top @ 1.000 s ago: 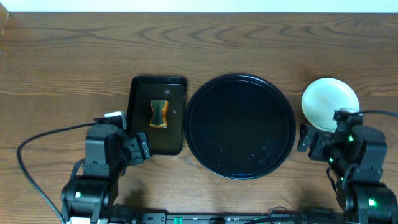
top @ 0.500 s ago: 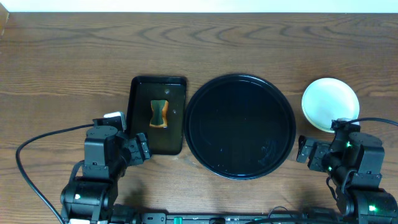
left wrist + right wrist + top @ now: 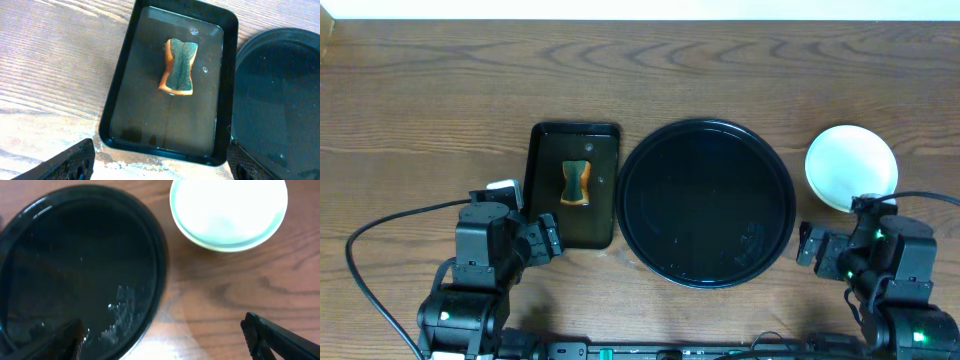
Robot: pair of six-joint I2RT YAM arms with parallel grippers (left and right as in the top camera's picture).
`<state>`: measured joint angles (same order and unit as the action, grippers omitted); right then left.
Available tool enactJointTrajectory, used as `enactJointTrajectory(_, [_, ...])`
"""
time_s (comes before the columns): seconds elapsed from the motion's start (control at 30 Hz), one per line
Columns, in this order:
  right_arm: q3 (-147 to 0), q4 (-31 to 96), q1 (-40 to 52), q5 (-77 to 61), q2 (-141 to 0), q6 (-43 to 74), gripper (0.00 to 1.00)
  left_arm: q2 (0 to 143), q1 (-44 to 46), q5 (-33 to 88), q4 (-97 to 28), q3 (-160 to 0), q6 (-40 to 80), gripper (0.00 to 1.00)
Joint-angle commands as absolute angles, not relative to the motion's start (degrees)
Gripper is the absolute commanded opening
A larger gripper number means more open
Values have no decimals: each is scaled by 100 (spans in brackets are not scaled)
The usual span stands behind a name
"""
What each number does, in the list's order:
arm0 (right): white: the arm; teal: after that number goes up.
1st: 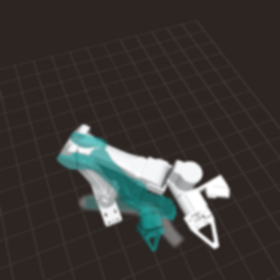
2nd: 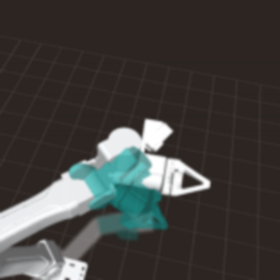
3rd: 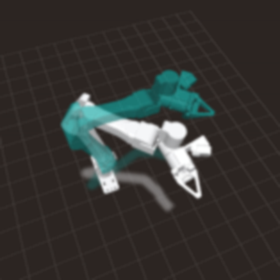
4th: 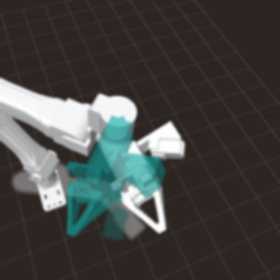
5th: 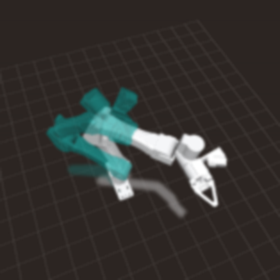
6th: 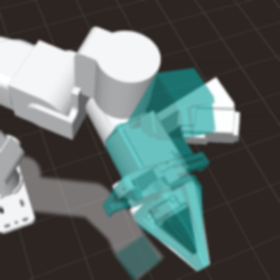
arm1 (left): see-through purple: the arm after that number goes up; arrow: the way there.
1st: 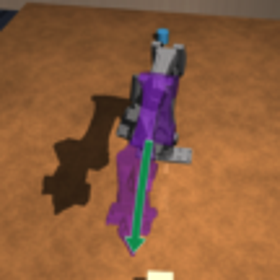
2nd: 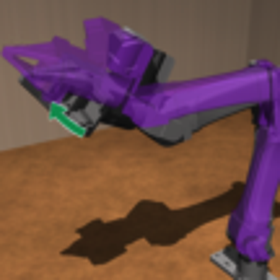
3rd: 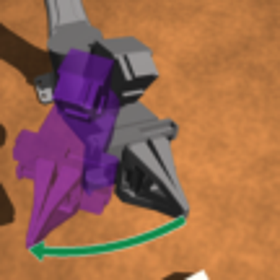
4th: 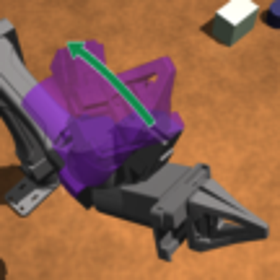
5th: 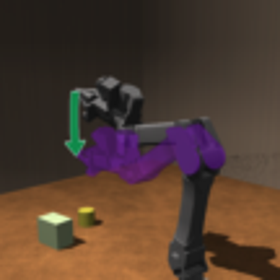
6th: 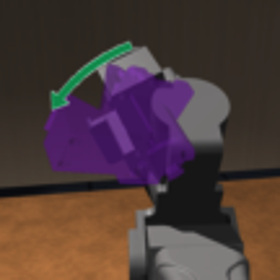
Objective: Clean dirty plates on tray and stack at the side
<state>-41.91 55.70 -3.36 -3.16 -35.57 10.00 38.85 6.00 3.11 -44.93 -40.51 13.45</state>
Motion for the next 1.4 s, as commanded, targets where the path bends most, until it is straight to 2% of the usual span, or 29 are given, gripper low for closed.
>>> enactJointTrajectory(0.0, [-4132,5612,-301,-303,-3380,958,99,3892,585,366,-4488,-4023,1256,85])
enactJointTrajectory(0.23, [-3592,4674,-287,-340,-2567,961,99,3892,585,366,-4488,-4023,1256,85])
enactJointTrajectory(0.53, [-1791,1986,-32,-499,-880,961,99,3892,585,366,-4488,-4023,1256,85])
enactJointTrajectory(0.9, [-244,-670,86,-336,-27,871,99,3892,585,366,-4488,-4023,1256,86])
enactJointTrajectory(1.03, [-25,-810,86,-318,-27,502,99,3892,585,366,-4488,-4023,1256,86])
enactJointTrajectory(1.2, [-30,-342,84,-322,-27,-200,99,3892,585,366,-4488,-4023,1256,86])
enactJointTrajectory(1.37, [-32,425,84,-279,-27,-307,99,3892,585,366,-4488,-4023,1256,86])
